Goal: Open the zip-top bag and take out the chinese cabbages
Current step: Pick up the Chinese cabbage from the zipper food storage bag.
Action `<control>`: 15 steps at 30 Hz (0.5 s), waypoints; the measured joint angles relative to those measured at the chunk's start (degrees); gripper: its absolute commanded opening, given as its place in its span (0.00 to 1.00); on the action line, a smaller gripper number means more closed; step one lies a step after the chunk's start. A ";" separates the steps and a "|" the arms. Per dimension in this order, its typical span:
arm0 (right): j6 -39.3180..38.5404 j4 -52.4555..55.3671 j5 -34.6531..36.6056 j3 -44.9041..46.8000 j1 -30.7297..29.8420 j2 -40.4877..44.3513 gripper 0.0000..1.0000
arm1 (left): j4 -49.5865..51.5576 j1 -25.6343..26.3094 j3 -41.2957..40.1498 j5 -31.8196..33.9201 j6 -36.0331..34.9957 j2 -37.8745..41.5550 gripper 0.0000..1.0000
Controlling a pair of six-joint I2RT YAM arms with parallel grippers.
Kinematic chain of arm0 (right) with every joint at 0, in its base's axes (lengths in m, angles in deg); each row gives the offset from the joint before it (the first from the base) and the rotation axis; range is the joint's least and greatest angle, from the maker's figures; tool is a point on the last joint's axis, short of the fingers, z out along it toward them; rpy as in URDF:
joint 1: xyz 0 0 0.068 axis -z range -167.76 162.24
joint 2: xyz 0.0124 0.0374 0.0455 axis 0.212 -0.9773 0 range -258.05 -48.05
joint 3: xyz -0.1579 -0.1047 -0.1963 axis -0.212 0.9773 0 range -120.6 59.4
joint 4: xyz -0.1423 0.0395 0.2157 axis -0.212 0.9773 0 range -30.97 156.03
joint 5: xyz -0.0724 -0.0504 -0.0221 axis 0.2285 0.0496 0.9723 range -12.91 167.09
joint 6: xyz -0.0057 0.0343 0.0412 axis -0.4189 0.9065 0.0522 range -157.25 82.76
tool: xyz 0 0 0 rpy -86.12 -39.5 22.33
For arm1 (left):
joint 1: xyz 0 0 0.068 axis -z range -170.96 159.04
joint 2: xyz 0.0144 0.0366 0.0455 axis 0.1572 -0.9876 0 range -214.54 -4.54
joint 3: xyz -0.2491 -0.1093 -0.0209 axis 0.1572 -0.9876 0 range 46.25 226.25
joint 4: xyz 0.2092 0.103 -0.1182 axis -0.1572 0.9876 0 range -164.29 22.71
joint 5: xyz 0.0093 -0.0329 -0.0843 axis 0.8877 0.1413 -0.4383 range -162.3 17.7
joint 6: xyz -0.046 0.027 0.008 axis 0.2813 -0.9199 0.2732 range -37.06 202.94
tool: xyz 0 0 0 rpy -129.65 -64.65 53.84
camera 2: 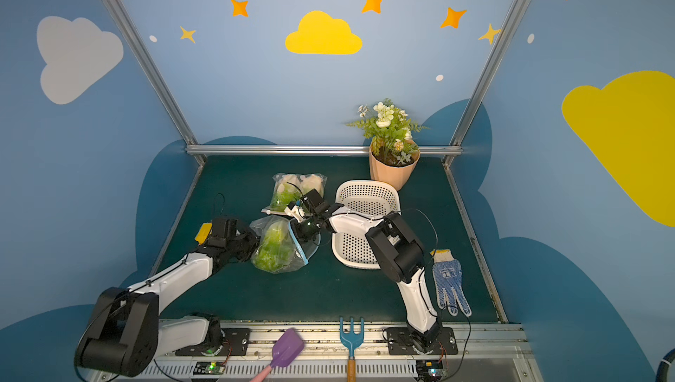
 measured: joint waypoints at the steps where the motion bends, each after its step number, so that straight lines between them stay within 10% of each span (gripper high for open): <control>1: -0.20 -0.02 0.15 0.39 0.07 0.35 0.00 | 1.01 0.00 0.35 1.14 -0.15 0.81 0.04; 15: -1.51 -0.96 -1.66 9.68 2.64 10.71 0.00 | 8.79 -7.69 1.90 12.52 -5.40 1.53 0.04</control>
